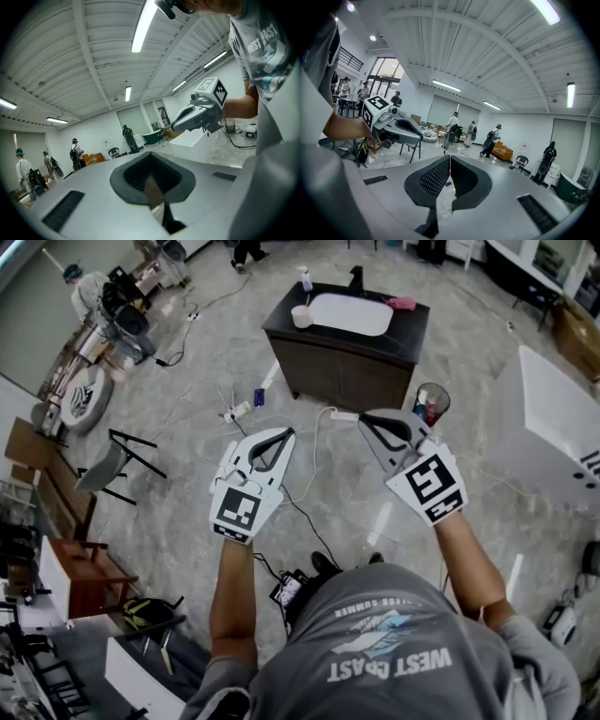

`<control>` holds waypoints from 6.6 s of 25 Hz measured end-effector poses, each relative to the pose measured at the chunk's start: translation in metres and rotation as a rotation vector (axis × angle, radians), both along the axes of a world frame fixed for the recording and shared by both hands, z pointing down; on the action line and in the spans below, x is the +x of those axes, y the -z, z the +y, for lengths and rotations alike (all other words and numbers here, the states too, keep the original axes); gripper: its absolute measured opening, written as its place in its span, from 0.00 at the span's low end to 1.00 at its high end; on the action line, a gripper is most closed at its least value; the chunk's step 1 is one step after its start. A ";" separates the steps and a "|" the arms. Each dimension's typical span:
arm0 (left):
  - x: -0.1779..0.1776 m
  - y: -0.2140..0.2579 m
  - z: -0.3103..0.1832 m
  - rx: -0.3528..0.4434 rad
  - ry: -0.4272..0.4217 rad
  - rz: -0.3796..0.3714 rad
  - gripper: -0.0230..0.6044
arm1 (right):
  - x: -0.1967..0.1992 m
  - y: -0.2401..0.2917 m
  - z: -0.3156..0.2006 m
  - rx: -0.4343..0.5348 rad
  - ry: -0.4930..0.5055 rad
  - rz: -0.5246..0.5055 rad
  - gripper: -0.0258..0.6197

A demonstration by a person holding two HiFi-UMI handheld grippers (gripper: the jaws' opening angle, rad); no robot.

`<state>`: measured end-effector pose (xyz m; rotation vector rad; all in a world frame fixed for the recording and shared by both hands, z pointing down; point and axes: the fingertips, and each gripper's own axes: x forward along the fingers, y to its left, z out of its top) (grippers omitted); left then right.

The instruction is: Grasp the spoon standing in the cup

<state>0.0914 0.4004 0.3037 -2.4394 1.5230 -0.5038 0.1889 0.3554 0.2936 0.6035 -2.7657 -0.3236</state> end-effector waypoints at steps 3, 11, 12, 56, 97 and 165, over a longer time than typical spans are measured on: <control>-0.019 0.003 0.000 0.006 0.002 0.003 0.03 | -0.016 0.001 -0.003 0.001 -0.010 0.003 0.09; -0.080 0.002 0.005 0.036 -0.002 0.016 0.03 | -0.071 -0.002 -0.004 0.020 -0.037 0.010 0.09; -0.088 0.003 0.007 0.042 -0.002 0.021 0.03 | -0.078 -0.001 -0.002 0.021 -0.040 0.010 0.09; -0.088 -0.035 -0.250 -0.088 0.030 -0.002 0.03 | -0.075 -0.017 -0.283 -0.052 -0.009 -0.064 0.09; -0.233 -0.028 -0.430 -0.023 -0.291 0.044 0.03 | -0.199 -0.015 -0.408 -0.019 -0.325 0.005 0.09; -0.234 -0.065 -0.608 -0.142 0.122 0.032 0.03 | -0.254 -0.065 -0.641 -0.156 0.136 -0.009 0.09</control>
